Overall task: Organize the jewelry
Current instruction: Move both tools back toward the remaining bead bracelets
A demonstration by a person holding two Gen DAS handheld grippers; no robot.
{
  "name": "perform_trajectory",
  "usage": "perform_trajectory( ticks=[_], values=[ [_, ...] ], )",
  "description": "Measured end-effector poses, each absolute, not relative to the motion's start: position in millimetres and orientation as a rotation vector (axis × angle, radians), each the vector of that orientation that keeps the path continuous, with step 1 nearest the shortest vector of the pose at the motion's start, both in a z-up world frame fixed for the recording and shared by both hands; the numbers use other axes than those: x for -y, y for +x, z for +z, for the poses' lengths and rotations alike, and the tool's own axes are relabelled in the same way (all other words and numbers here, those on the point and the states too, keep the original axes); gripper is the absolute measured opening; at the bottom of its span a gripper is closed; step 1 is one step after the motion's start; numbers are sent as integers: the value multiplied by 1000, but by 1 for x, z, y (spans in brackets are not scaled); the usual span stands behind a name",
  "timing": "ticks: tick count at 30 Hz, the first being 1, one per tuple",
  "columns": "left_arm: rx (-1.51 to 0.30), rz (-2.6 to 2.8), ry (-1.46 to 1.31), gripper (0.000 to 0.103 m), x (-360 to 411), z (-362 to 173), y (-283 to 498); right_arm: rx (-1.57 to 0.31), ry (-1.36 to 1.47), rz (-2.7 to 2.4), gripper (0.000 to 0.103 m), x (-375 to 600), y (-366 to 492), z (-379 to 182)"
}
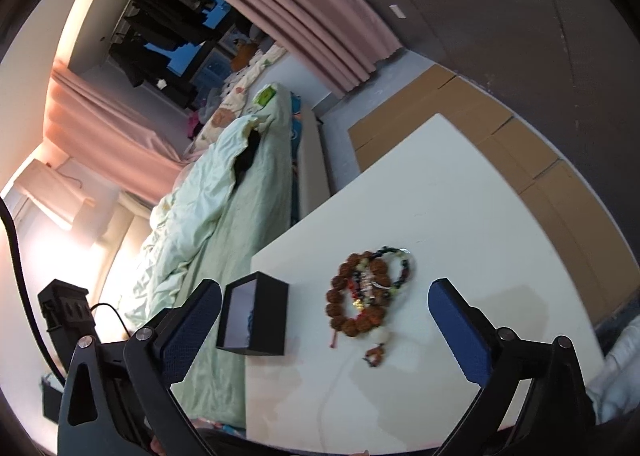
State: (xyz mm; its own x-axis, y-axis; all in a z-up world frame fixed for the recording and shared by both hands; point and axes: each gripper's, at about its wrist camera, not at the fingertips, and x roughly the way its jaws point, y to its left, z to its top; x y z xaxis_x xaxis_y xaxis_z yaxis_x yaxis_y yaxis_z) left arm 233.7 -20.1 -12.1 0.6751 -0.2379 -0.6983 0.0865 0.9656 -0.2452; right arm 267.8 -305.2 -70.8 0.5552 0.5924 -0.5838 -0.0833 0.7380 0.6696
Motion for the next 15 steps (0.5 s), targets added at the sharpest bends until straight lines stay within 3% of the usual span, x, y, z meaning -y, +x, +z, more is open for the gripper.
perform_trajectory(
  ticks=[15],
  values=[
    [-853,-243,-148,99,65,-29,256,-918,691,366,103,347,262,-77]
  ],
)
